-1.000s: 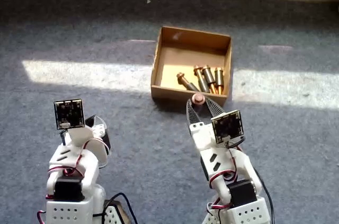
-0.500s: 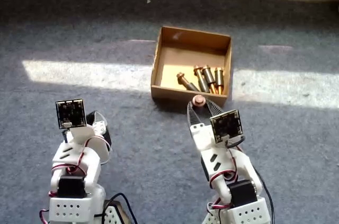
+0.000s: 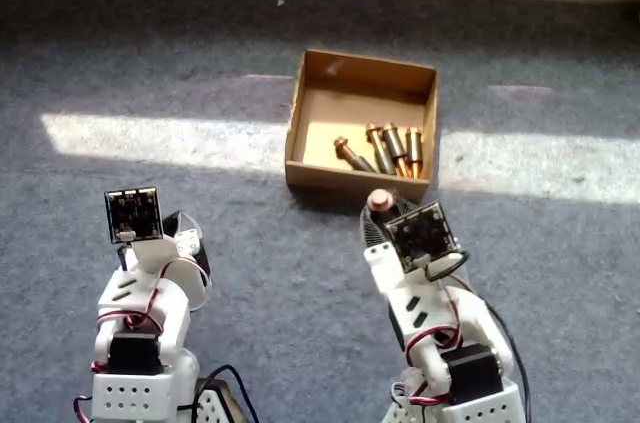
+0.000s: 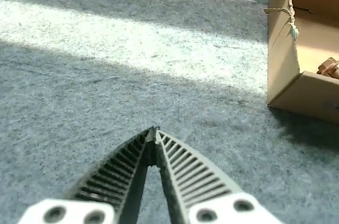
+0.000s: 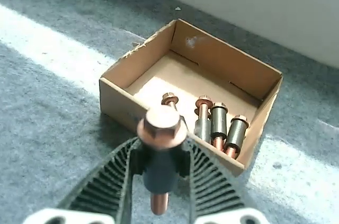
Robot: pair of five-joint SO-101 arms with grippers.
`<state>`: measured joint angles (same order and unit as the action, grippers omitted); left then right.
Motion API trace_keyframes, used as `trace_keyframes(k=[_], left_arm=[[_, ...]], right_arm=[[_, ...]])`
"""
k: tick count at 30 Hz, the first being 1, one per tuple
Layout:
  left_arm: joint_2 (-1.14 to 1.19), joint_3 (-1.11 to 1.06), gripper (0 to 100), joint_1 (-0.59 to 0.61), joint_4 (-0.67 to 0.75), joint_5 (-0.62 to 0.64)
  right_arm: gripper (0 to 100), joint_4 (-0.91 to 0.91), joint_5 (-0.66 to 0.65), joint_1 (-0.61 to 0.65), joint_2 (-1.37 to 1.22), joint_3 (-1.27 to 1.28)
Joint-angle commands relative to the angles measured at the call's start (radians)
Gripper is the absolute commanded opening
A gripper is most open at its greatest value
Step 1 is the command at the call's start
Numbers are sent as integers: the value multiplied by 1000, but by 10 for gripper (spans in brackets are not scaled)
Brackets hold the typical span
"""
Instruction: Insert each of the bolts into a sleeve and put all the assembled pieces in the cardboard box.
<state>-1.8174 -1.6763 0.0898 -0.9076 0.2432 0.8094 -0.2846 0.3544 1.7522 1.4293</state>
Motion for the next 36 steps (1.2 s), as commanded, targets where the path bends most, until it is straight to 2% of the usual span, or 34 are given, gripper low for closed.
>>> trace_keyframes(k=[1,9,18,28,36], left_arm=[[-12,-19,10,5,-3,3],[-12,-19,10,4,-3,3],[-12,-19,10,2,0,3],[-12,-19,10,2,0,3],[-12,-19,10,2,2,3]], right_arm=[[5,-61,-11,-13,-177,-148],[5,-387,-11,-16,-624,-331],[5,-720,-6,-111,-1064,-470],[5,-881,-5,-140,-1449,-570],[6,-883,-5,-150,-1675,-633]])
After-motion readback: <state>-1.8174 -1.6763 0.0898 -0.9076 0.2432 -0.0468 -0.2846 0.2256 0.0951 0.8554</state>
